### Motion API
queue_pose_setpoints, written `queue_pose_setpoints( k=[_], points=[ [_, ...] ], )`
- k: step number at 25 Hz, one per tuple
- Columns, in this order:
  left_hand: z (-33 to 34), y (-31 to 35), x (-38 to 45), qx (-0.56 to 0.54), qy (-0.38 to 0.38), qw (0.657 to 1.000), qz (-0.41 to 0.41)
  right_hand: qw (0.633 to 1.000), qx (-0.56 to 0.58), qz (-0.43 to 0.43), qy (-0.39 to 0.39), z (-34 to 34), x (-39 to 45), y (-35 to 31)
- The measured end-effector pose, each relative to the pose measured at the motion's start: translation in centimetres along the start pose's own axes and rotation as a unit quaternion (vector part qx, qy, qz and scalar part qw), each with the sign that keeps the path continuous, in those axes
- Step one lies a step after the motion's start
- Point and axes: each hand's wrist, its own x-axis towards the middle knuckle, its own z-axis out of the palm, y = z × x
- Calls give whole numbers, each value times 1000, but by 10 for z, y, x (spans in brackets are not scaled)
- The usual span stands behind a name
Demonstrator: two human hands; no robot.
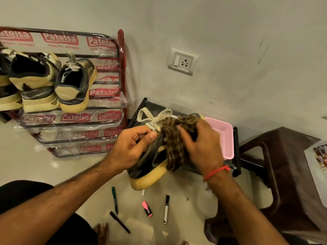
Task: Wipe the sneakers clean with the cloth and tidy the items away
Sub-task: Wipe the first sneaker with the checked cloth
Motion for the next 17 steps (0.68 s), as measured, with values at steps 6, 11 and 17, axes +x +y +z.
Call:
queue_pose_setpoints(
  k=[6, 11, 17],
  points=[
    [7, 6, 1, 82, -21, 996, 41, 982, -136, 98, 86, -19, 14, 45],
    [1, 0, -1, 103, -16, 994, 42, 995, -44, 66, -68, -17, 16, 34],
    [8, -9, -6, 105, 12, 994, -19, 997, 0, 56, -59, 0, -1, 5]
  ],
)
